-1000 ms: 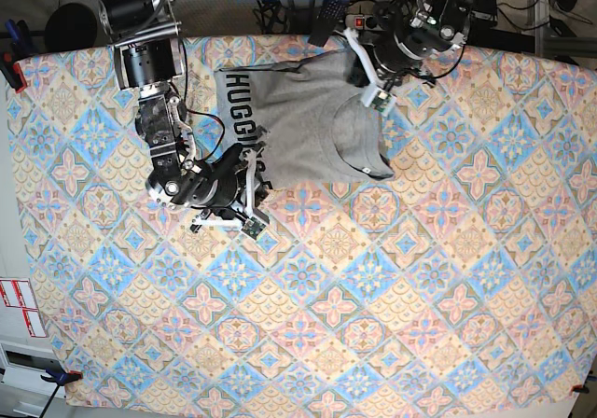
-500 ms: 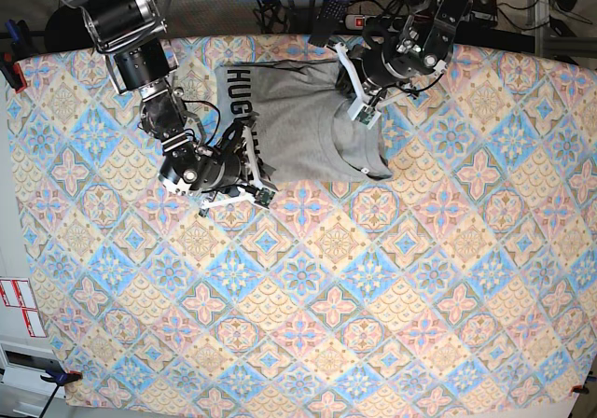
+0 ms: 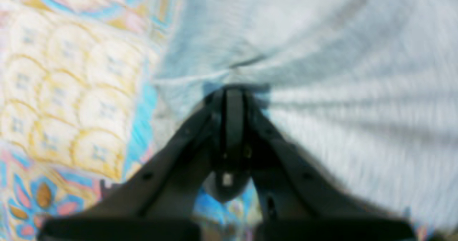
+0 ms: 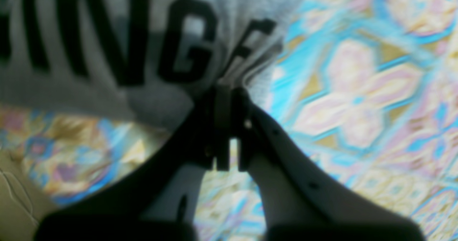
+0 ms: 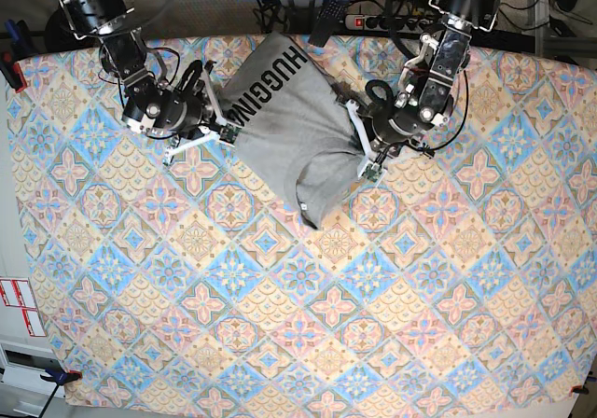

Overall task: Fold the T-shirt properly
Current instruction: 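Hold the shirt with both grippers and fold it over on itself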

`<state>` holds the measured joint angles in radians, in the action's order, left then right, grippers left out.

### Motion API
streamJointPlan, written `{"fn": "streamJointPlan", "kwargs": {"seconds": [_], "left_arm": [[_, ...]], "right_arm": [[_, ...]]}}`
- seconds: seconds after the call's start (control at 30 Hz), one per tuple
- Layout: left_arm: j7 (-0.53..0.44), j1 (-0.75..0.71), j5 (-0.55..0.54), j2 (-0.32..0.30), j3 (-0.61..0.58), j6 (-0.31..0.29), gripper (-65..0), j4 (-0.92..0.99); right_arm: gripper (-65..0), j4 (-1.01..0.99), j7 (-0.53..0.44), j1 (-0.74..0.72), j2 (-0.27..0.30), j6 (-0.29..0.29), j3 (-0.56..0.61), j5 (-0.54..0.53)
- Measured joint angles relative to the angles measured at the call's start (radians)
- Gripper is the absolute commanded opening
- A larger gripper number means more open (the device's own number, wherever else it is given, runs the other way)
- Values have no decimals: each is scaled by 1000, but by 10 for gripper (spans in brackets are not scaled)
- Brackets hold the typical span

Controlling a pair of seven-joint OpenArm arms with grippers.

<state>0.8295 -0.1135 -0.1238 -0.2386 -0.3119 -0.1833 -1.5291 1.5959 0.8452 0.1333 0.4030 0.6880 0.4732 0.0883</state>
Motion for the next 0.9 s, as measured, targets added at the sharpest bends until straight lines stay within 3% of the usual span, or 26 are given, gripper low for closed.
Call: {"fn": "streamJointPlan", "kwargs": {"seconds": [0.2, 0.3, 0.37, 0.47, 0.67, 0.9], "left_arm": [[-60, 104, 18, 77, 1, 14, -650, 100], [-72, 127, 18, 96, 0, 71, -650, 97], [-70, 112, 18, 97, 0, 107, -650, 46], [-80, 46, 11, 62, 10, 108, -650, -80], [-71, -190, 9, 38, 246, 110, -650, -265], [-78, -334, -3, 69, 444, 106, -650, -338]], "right_arm": [[-636, 167, 49, 103, 29, 11, -7, 19], [-636, 259, 34, 150, 24, 13, -61, 10], [-636, 281, 45, 169, 25, 11, -96, 23], [-636, 307, 48, 177, 29, 11, -92, 32], [-636, 323, 39, 148, -65, 19, 74, 14], [-636, 320, 53, 0, -160, 8, 271, 31]]}}
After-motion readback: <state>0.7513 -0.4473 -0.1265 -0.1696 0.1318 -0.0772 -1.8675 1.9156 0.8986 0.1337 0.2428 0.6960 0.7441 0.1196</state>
